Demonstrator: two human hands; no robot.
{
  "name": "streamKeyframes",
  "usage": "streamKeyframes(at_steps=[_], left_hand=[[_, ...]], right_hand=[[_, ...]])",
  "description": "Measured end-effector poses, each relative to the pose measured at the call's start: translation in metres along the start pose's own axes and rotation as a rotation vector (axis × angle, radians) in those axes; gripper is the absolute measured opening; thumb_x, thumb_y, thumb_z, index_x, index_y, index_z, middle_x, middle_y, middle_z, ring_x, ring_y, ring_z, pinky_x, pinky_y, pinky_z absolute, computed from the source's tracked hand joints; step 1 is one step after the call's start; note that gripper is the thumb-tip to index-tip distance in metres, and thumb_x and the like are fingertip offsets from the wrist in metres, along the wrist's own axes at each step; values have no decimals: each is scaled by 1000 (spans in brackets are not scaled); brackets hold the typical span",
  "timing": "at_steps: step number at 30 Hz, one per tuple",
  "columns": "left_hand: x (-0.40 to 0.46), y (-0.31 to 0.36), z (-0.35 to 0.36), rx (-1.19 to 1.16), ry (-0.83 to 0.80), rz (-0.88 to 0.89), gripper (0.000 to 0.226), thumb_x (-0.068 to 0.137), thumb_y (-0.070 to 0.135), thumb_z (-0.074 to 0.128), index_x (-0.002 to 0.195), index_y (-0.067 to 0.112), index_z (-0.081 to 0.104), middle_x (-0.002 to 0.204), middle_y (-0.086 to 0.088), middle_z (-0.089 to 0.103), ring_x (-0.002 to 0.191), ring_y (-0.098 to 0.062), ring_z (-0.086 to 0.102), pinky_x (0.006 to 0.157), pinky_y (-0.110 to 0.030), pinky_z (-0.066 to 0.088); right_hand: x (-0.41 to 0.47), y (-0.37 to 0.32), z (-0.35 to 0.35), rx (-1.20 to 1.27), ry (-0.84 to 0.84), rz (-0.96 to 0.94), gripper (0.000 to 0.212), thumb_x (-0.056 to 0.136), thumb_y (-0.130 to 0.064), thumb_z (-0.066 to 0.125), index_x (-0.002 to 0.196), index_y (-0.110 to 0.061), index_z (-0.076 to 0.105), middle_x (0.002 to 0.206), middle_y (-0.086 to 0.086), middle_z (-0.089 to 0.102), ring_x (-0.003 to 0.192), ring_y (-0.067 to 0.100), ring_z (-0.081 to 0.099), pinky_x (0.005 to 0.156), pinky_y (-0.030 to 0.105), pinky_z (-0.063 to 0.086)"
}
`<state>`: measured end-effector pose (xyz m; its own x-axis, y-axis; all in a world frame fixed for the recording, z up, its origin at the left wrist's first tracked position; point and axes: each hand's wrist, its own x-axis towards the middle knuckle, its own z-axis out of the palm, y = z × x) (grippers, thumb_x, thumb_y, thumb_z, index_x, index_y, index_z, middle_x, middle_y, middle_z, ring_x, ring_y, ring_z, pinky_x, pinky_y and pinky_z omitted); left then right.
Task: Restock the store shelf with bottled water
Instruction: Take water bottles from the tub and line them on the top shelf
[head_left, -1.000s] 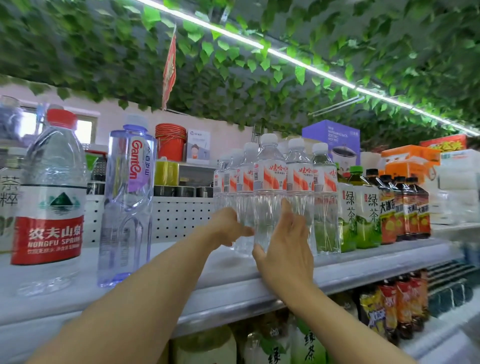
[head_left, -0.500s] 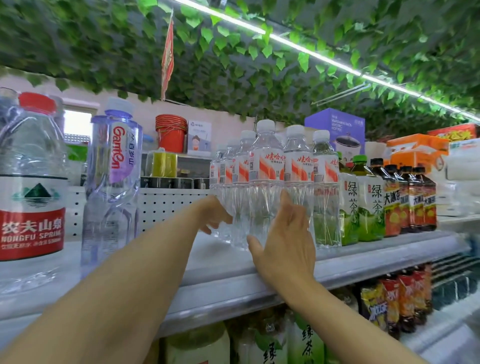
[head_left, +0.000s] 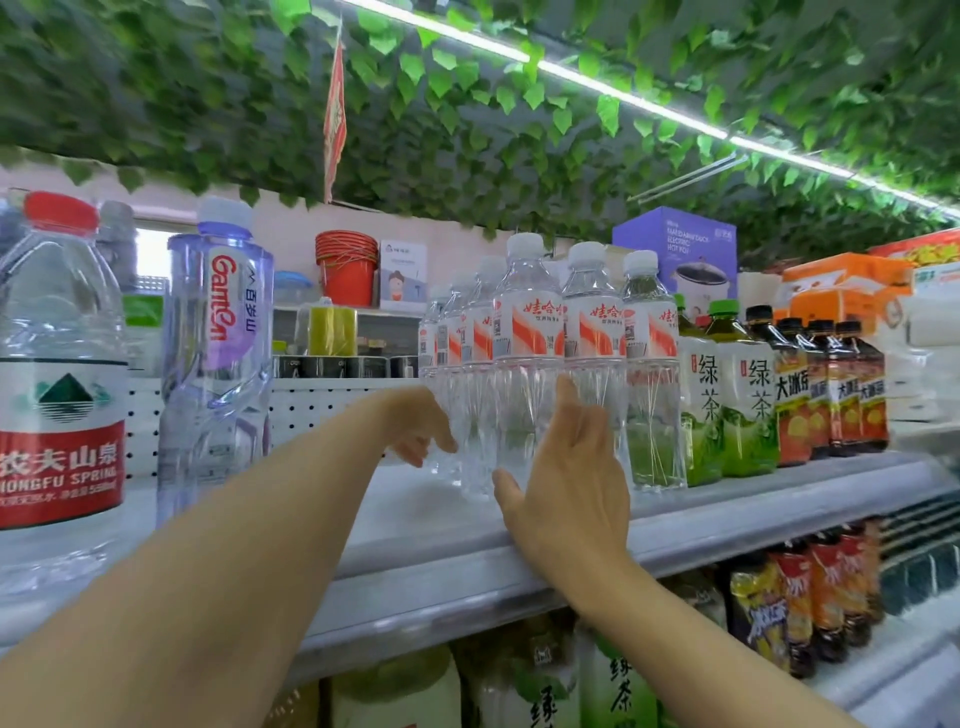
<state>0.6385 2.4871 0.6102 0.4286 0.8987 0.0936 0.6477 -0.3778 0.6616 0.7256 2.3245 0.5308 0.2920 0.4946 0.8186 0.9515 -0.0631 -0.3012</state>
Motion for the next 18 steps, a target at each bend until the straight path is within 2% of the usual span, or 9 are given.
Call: streamKeyframes(at_steps=[5, 8, 11, 14, 17, 18], left_hand=[[19, 4, -18, 7, 141, -50, 48, 90, 4, 58, 135, -3, 39, 131, -21, 52, 113, -31, 58, 89, -39, 53], [34, -4, -14, 24, 172, -83, 43, 90, 9, 60, 128, -3, 43, 128, -19, 54, 112, -31, 58, 85, -40, 53], [41, -11, -11, 58, 142, -102, 47, 91, 16, 60, 132, 2, 40, 130, -16, 53, 113, -29, 57, 77, -38, 52], [44, -9, -13, 57, 81, -89, 51, 93, 12, 54, 141, 11, 35, 136, -11, 51, 118, -26, 54, 70, -37, 51], [49, -10, -13, -3, 39, -75, 54, 90, 11, 56, 140, 21, 39, 139, -6, 49, 116, -25, 56, 59, -37, 51], [50, -11, -12, -31, 31, -77, 53, 89, 10, 58, 138, 23, 41, 138, -5, 49, 114, -26, 56, 62, -39, 52]], right_hand=[[-1, 2, -2, 13, -13, -27, 95, 86, -48, 58, 139, -23, -16, 136, 6, 21, 119, 21, 37, 96, 31, 40], [0, 3, -1, 15, -13, -35, 96, 86, -48, 59, 138, -22, -18, 136, 7, 20, 121, 22, 36, 97, 32, 40], [0, 5, -1, 11, -13, -45, 96, 87, -48, 57, 138, -22, -19, 137, 7, 20, 122, 23, 35, 97, 31, 38], [0, 5, 0, 13, -13, -47, 96, 87, -49, 56, 138, -22, -21, 138, 7, 20, 123, 23, 34, 99, 31, 37], [0, 6, 1, 25, 5, -58, 96, 86, -48, 58, 137, -22, -19, 137, 7, 22, 121, 23, 36, 97, 33, 39], [0, 6, 2, 27, 6, -59, 96, 86, -47, 58, 137, -23, -19, 137, 7, 22, 121, 23, 36, 98, 33, 39]])
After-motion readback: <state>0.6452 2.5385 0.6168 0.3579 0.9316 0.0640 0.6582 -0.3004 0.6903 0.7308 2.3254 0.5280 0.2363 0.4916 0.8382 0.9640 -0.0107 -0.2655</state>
